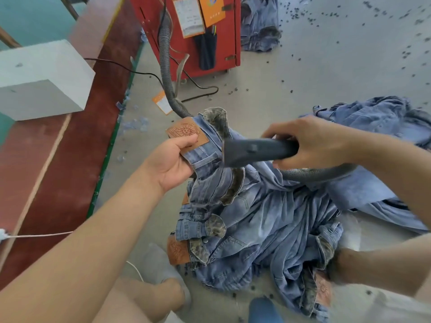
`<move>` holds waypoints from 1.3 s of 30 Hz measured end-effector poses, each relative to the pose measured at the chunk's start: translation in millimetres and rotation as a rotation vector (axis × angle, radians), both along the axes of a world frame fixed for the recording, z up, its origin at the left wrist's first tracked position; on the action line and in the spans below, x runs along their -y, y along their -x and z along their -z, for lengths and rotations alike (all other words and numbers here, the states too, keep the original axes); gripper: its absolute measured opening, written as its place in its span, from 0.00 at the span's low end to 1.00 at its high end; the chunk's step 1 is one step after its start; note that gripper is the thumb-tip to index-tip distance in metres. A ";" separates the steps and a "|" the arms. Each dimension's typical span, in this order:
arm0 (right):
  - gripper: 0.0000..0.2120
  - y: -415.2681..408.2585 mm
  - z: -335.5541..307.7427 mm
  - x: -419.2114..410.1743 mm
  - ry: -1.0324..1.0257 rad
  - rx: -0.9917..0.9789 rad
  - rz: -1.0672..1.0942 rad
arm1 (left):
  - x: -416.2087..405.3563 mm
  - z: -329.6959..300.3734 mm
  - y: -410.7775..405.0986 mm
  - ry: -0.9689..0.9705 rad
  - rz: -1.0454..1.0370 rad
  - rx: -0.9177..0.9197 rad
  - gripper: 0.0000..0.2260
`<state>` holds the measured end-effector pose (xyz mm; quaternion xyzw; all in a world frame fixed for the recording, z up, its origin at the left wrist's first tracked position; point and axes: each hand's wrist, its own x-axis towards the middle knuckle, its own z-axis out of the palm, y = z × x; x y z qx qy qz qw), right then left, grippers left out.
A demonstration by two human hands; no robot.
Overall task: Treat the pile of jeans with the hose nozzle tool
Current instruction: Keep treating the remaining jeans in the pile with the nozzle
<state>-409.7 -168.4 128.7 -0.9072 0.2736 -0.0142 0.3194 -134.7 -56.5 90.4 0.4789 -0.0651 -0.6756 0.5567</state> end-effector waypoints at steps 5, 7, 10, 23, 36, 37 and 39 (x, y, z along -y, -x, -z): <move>0.21 -16.0 13.1 -22.4 0.072 0.045 -0.096 | 1.4 -1.0 -3.1 0.007 0.005 0.006 0.18; 0.23 -18.8 10.8 -26.3 0.072 0.105 -0.130 | 1.6 -1.4 -4.1 -0.010 0.017 0.001 0.18; 0.22 -19.2 8.8 -18.4 0.085 0.184 -0.043 | 3.5 -3.6 -5.1 -0.001 0.005 0.000 0.19; 0.23 -30.0 16.5 -28.2 0.063 0.126 -0.143 | 2.1 -13.8 -8.9 0.153 0.100 -0.139 0.30; 0.18 4.2 15.0 17.2 0.124 -0.066 0.100 | 10.8 6.6 -35.5 0.090 0.208 -0.179 0.36; 0.18 2.9 15.4 16.5 0.125 -0.065 0.107 | 12.4 7.3 -35.5 0.072 0.147 -0.180 0.36; 0.19 -0.5 16.4 16.3 0.128 -0.040 0.162 | 15.1 14.5 -33.0 0.008 -0.098 -0.172 0.32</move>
